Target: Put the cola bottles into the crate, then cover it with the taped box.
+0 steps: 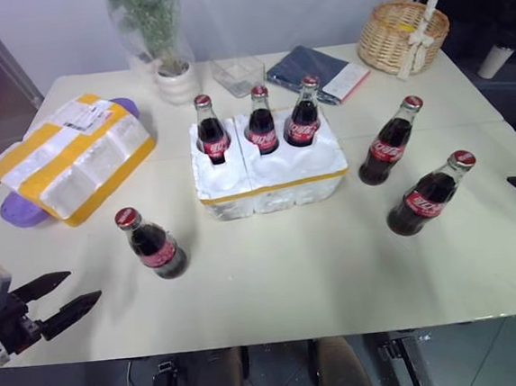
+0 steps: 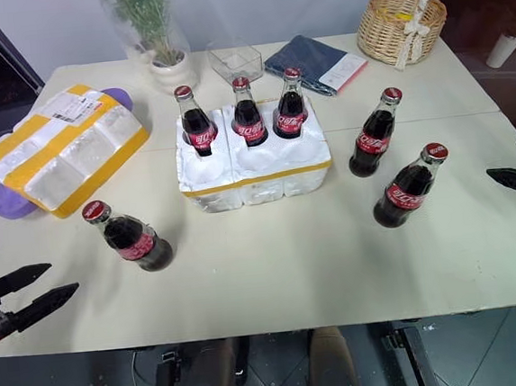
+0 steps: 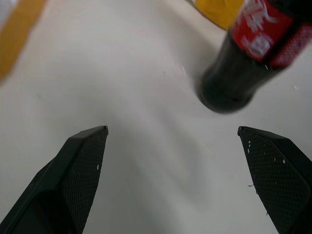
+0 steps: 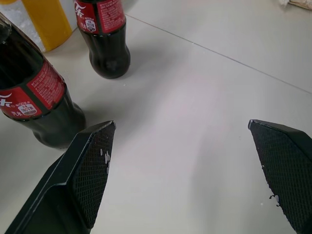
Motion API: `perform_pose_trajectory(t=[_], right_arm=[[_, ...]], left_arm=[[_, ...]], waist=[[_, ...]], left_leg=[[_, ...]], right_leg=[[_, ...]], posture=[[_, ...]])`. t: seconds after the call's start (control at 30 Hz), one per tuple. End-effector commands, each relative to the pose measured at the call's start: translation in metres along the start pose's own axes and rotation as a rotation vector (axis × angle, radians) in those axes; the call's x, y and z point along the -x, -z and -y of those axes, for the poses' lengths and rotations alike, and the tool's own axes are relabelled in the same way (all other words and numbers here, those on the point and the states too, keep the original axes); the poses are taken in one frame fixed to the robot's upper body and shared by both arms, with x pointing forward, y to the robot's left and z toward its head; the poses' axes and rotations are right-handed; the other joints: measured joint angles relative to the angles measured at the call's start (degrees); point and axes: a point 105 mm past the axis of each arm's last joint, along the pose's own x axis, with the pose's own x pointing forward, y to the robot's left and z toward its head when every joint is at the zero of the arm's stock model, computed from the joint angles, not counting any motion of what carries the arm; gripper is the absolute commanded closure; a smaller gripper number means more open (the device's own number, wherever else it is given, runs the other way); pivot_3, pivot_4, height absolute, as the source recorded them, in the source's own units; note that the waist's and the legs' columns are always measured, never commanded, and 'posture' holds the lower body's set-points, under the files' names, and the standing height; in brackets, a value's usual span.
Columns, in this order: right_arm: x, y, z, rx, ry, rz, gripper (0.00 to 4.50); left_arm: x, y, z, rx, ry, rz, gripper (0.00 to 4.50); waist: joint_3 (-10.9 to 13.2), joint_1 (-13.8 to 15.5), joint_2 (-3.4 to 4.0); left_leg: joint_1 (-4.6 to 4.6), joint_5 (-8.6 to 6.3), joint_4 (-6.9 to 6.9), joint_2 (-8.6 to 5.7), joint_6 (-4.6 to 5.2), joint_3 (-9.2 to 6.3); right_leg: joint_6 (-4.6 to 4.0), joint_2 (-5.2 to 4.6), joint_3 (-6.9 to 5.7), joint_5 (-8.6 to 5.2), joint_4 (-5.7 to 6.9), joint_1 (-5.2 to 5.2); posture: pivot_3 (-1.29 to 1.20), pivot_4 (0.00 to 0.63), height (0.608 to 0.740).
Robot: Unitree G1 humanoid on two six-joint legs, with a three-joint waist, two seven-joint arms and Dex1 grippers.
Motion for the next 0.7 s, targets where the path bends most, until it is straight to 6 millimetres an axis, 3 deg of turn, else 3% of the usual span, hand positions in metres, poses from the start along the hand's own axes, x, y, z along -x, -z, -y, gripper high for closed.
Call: perform_pose_trajectory(t=[0.03,0.37,0.57,0.7], right_arm=[[0.001,-0.004,0.002,0.016,0.011,0.022,0.0],[-0.004,-0.002,0.002,0.013,0.017,0.032,0.0],[0.0,-0.004,0.005,-0.002,-0.008,0.021,0.0],[0.014,-0.043,0.017,0.042,-0.029,0.044,0.0]], left_arm=[[0.001,-0.011,-0.005,-0.048,-0.039,0.009,0.03],[-0.001,-0.022,-0.02,-0.062,-0.101,0.055,0.03],[-0.009,-0.043,-0.014,-0.04,0.012,0.134,0.03],[-0.011,-0.062,-0.009,-0.084,0.107,0.147,0.03]], waist=[[0.0,0.0,0.0],[0.0,-0.2,0.05],[0.0,-0.2,0.06],[0.1,-0.4,0.38]], left_leg=[[0.0,0.0,0.03,0.0,0.0,0.0],[0.0,0.0,0.06,0.0,0.0,0.0],[0.01,0.0,0.1,-0.01,0.0,0.0],[0.0,0.0,0.17,-0.02,0.0,0.03]], right_leg=[[0.0,0.0,0.0,0.0,0.0,0.02],[0.01,0.01,0.0,0.01,0.02,0.02],[0.01,0.01,0.0,0.02,0.05,0.04],[0.02,0.0,0.0,0.03,0.1,0.04]], posture=[[0.0,0.15,0.737],[0.0,0.15,0.737],[0.0,0.15,0.737],[0.0,0.15,0.737]])
